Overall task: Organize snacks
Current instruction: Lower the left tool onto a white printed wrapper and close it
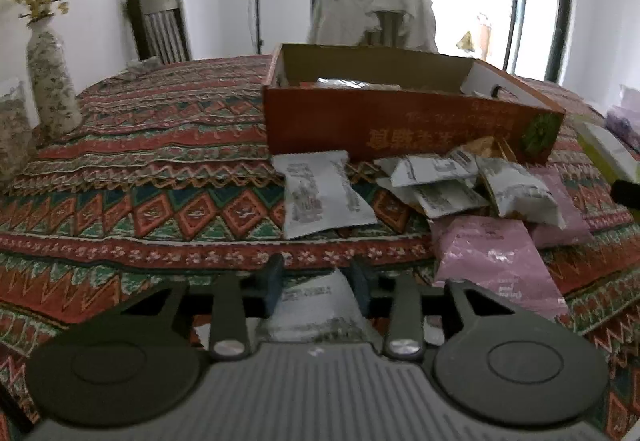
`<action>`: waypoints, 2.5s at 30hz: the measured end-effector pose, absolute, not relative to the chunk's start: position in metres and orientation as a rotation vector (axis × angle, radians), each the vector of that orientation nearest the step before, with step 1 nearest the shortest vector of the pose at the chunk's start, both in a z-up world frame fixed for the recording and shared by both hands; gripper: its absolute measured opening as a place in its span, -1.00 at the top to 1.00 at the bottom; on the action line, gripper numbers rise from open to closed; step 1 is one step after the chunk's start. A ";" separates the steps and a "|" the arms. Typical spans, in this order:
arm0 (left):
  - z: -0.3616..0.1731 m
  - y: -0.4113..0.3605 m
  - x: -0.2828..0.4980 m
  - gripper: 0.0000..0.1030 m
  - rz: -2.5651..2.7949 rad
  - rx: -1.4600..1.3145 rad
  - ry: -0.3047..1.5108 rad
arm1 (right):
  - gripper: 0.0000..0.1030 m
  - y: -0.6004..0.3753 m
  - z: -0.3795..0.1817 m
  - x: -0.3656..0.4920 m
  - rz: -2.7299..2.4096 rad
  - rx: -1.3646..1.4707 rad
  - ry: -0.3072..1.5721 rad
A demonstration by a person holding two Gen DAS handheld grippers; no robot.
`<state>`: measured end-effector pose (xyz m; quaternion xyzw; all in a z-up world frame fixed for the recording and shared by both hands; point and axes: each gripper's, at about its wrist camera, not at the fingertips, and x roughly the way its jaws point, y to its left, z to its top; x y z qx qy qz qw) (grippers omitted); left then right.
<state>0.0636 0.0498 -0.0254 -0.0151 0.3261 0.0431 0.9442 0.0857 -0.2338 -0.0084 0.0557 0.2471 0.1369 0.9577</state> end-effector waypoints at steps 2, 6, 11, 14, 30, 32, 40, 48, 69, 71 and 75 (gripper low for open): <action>-0.021 0.052 0.058 -0.41 0.092 -0.040 0.631 | 0.25 -0.235 -0.008 0.085 0.277 0.115 0.499; -0.010 0.051 0.043 -0.76 0.119 -0.039 0.594 | 0.25 -0.236 -0.009 0.087 0.275 0.121 0.502; -0.021 0.049 0.048 -0.93 0.169 -0.032 0.703 | 0.25 -0.236 -0.012 0.087 0.283 0.125 0.506; -0.031 0.053 0.052 -0.95 0.197 -0.061 0.739 | 0.25 -0.238 -0.012 0.087 0.279 0.128 0.506; -0.023 0.057 0.038 -0.35 0.192 -0.109 0.686 | 0.25 -0.242 -0.014 0.087 0.286 0.138 0.503; -0.021 0.055 0.038 -0.15 0.183 -0.098 0.675 | 0.25 -0.242 -0.014 0.087 0.287 0.138 0.501; -0.020 0.054 0.040 -0.06 0.177 -0.078 0.675 | 0.25 -0.241 -0.014 0.085 0.293 0.132 0.496; -0.024 0.058 0.032 -0.87 0.264 -0.071 0.700 | 0.25 -0.241 -0.014 0.086 0.296 0.132 0.502; -0.019 0.058 0.029 0.05 0.193 -0.106 0.638 | 0.25 -0.240 -0.014 0.084 0.307 0.127 0.494; -0.015 0.058 0.029 0.05 0.190 -0.105 0.622 | 0.25 -0.239 -0.013 0.085 0.309 0.126 0.491; -0.002 0.054 0.036 0.05 0.175 -0.092 0.576 | 0.25 -0.236 -0.008 0.087 0.313 0.113 0.474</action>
